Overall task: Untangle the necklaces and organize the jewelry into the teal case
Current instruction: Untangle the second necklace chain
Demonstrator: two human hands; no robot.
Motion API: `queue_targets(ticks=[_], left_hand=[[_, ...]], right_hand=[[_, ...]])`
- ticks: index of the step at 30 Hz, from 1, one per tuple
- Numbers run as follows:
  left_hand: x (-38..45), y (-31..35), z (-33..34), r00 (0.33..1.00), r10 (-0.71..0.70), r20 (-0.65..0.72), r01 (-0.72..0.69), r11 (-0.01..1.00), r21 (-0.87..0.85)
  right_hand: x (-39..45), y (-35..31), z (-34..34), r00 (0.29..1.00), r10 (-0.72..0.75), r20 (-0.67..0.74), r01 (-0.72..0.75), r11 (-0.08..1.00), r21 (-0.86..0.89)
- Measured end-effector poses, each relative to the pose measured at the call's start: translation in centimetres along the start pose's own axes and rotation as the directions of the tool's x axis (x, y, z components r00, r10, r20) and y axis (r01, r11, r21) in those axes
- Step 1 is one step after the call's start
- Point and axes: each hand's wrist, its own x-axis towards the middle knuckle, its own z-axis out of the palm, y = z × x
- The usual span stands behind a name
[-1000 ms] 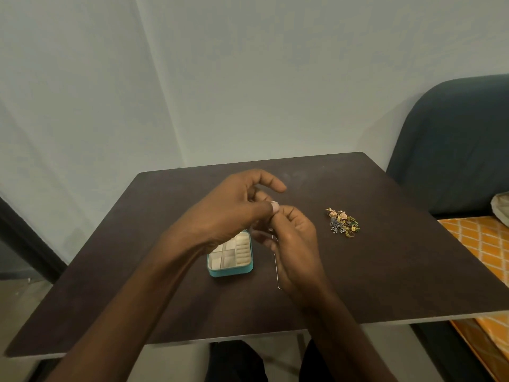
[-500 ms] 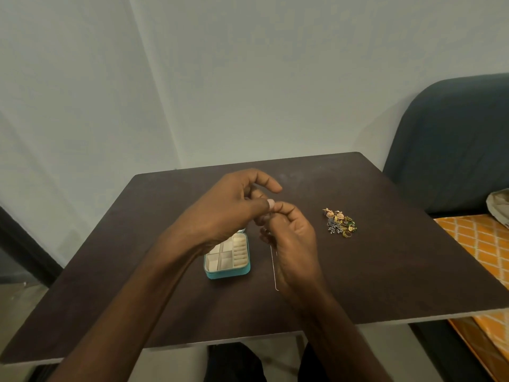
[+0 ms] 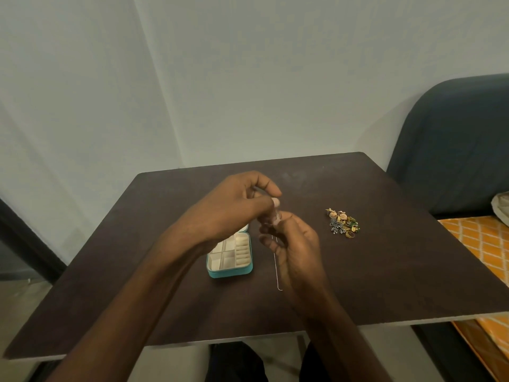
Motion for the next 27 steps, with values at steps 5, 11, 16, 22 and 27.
queue_targets(ticks=[5, 11, 16, 22, 27], left_hand=[[0.1, -0.5, -0.2, 1.000, -0.019, -0.005, 0.019, 0.999, 0.026], [0.1, -0.8, -0.4, 0.999, -0.008, 0.050, 0.008, 1.000, 0.011], [0.1, -1.0, -0.4, 1.000, 0.010, -0.018, -0.010, 1.000, -0.008], [-0.2, -0.9, -0.9, 1.000, 0.014, 0.000, -0.014, 1.000, -0.022], [-0.1, -0.8, -1.2, 0.999, -0.004, 0.042, 0.007, 0.998, -0.066]], right_hand=[[-0.4, 0.0, 0.1, 1.000, 0.016, 0.022, -0.016, 1.000, 0.015], [-0.2, 0.0, 0.1, 1.000, 0.001, 0.022, -0.002, 0.998, 0.060], [-0.3, -0.2, -0.1, 1.000, -0.002, -0.006, 0.003, 0.997, 0.075], [-0.4, -0.3, -0.2, 1.000, -0.018, 0.016, 0.017, 0.998, 0.060], [-0.4, -0.2, -0.6, 0.993, -0.119, 0.001, 0.119, 0.992, -0.041]])
